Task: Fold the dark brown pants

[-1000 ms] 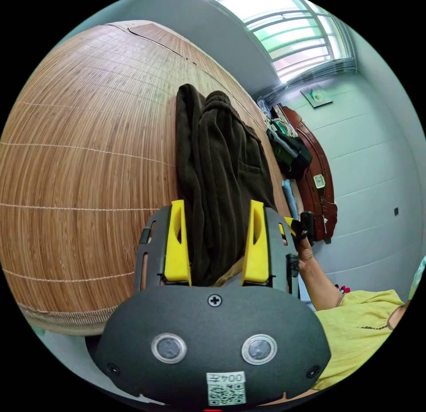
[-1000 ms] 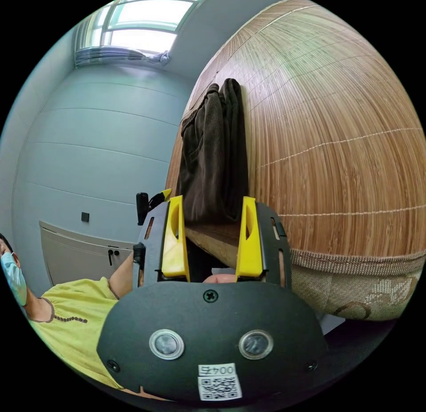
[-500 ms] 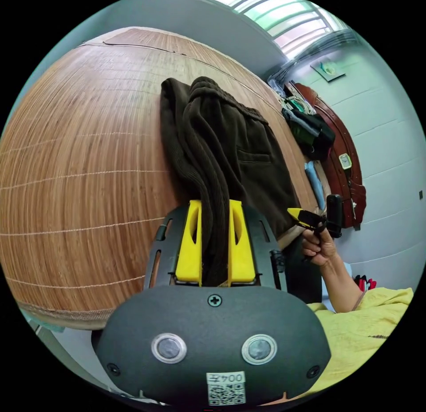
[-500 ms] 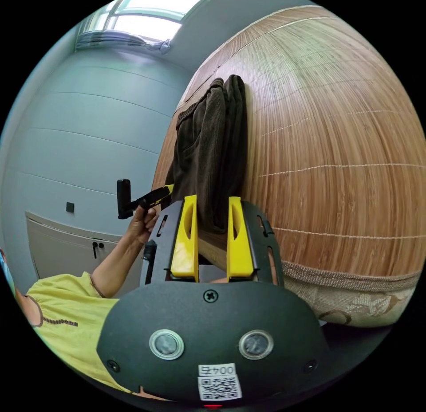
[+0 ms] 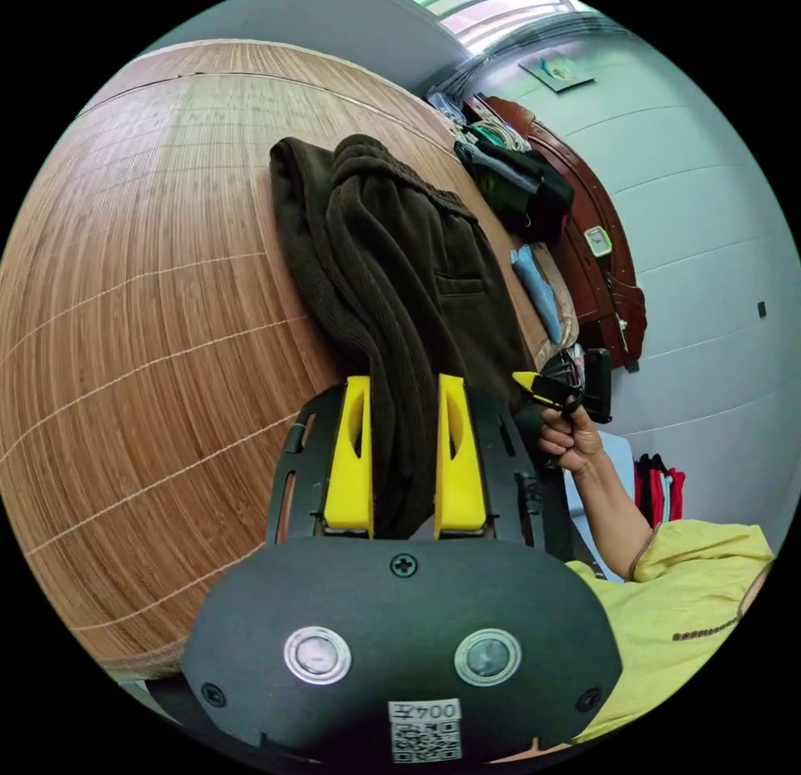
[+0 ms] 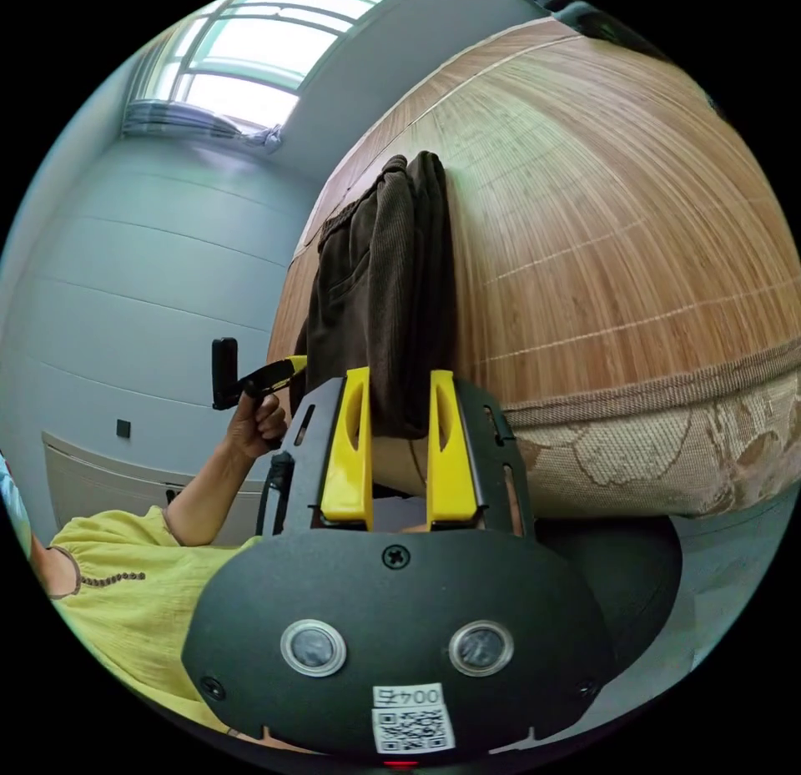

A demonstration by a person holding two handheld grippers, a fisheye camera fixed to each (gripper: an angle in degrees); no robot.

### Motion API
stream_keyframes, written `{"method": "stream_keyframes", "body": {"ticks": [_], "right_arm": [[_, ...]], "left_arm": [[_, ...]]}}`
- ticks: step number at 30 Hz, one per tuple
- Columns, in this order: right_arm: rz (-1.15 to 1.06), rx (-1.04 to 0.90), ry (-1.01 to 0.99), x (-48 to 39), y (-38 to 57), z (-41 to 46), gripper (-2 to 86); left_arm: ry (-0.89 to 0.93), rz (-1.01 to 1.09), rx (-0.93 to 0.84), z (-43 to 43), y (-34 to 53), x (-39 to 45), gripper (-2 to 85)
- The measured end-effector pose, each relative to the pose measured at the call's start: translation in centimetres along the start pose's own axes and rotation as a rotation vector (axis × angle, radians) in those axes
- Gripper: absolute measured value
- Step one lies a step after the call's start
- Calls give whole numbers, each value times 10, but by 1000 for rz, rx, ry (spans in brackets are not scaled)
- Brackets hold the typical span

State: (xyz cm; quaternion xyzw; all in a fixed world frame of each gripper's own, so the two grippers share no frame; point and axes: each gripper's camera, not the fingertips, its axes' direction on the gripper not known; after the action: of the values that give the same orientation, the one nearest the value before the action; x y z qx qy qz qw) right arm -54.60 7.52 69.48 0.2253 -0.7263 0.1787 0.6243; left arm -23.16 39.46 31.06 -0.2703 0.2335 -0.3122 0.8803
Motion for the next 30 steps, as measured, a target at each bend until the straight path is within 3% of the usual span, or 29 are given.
{"method": "stream_keyframes", "body": {"ticks": [7, 12, 14, 19, 25, 30], "right_arm": [[67, 18, -57, 9, 12, 9, 112], [66, 29, -52, 0, 17, 13, 112], [61, 28, -49, -4, 19, 16, 112], [50, 29, -47, -14, 23, 19, 114], [-184, 208, 336, -107, 50, -20, 139], [-427, 184, 390, -183, 44, 17, 158]], "left_arm": [[-101, -67, 255, -46, 27, 13, 130], [-193, -22, 35, 6, -8, 25, 151], [-274, -60, 77, 14, -4, 24, 133], [-246, -60, 131, 11, 9, 18, 121], [-87, -91, 174, 2, 20, -12, 121], [-28, -81, 222, -5, 32, -16, 144]]}}
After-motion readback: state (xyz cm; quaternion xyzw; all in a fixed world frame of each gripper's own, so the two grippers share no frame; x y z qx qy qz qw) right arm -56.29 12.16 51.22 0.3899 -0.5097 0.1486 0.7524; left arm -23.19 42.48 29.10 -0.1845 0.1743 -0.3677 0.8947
